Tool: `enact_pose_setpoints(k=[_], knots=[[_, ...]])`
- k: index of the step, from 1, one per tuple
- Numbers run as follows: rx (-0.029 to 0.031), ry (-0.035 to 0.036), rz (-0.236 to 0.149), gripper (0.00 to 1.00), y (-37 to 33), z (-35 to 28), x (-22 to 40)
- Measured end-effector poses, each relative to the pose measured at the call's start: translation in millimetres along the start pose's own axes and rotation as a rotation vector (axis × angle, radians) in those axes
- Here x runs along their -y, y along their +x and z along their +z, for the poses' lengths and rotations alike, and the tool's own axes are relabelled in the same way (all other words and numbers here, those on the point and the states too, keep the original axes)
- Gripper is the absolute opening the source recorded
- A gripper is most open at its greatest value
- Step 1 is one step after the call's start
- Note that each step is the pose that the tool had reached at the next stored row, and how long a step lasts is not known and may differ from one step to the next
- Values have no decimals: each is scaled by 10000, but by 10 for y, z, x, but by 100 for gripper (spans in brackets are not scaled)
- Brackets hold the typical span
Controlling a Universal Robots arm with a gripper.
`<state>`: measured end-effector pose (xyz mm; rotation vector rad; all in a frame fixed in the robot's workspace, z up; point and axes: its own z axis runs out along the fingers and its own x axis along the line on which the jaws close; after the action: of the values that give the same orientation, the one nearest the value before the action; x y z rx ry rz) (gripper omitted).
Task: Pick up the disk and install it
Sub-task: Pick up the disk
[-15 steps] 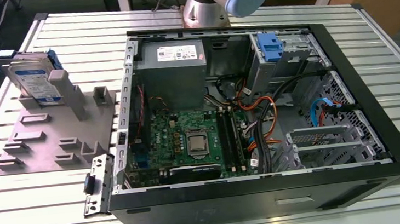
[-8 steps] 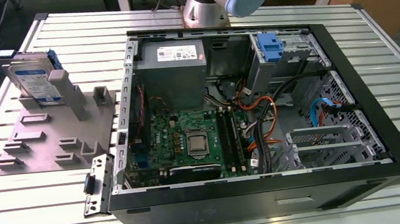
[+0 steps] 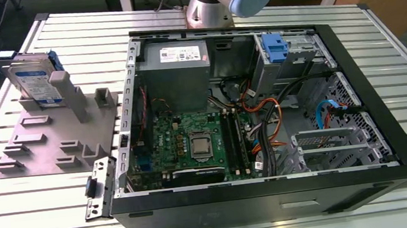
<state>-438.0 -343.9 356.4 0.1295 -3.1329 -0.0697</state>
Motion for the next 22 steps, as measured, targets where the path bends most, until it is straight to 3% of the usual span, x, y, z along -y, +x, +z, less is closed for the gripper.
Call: enact_pose_setpoints(k=[10, 22], knots=[[-2, 0, -31, 11, 0, 0, 0], [-20, 2, -457, 11, 0, 0, 0]])
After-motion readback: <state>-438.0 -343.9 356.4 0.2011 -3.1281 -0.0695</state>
